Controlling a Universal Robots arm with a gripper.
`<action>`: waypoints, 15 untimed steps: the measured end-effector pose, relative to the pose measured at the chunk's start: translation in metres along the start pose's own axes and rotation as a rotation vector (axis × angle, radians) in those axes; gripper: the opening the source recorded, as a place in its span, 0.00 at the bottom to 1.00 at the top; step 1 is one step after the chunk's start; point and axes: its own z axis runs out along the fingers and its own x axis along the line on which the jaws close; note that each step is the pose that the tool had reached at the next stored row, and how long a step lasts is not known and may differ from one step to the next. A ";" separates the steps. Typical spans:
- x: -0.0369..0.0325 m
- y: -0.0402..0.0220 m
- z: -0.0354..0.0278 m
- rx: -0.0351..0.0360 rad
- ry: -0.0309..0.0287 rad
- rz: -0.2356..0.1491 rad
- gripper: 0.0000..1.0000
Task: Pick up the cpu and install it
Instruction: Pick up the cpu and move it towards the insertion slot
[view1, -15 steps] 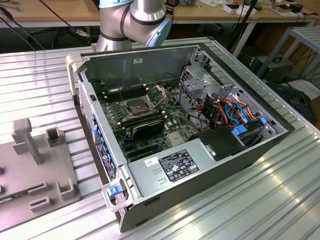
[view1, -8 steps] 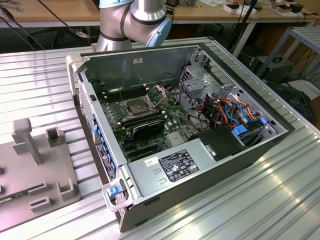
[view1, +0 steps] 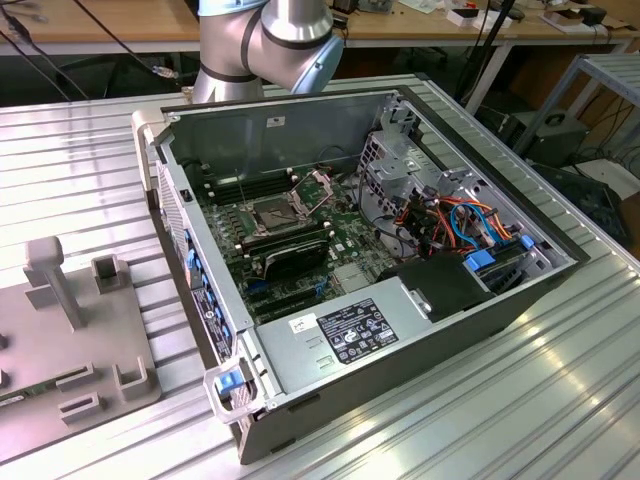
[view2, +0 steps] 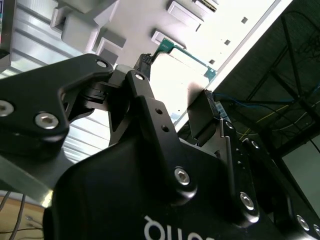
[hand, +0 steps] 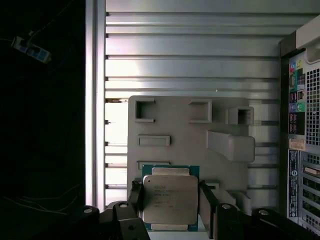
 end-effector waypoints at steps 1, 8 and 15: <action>-0.0004 0.0000 0.0000 0.0000 0.0000 0.000 0.55; -0.0040 0.0000 0.0000 -0.0001 0.0000 0.000 0.55; -0.0115 0.0000 -0.0001 -0.0001 0.0000 0.000 0.55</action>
